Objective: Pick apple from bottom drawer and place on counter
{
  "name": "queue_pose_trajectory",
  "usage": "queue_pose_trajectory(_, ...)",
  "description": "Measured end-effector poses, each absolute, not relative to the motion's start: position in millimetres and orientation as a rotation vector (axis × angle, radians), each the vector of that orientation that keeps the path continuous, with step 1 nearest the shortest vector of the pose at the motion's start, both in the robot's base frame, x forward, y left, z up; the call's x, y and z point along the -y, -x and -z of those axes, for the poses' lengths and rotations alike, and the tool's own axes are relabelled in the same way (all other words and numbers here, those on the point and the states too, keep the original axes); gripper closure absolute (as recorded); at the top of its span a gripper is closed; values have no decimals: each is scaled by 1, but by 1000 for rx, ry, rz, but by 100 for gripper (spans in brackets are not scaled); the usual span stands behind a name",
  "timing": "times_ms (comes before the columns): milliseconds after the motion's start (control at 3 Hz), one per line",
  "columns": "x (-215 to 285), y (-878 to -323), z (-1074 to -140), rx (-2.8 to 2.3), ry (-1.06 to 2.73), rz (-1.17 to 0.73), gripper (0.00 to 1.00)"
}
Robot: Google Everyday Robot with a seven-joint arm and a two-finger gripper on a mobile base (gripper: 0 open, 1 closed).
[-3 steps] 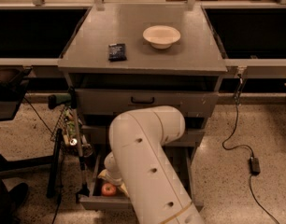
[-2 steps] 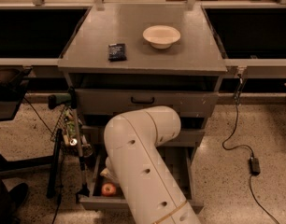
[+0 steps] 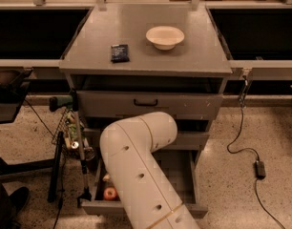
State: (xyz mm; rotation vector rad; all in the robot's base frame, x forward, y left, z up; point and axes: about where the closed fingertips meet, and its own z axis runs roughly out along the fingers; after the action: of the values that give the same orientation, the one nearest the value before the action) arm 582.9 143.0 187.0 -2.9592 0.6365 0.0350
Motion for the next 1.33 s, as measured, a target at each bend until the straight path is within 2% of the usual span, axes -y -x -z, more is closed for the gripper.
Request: queue_pose_trajectory(1333, -152, -570, -152, -314, 3059, -24, 0)
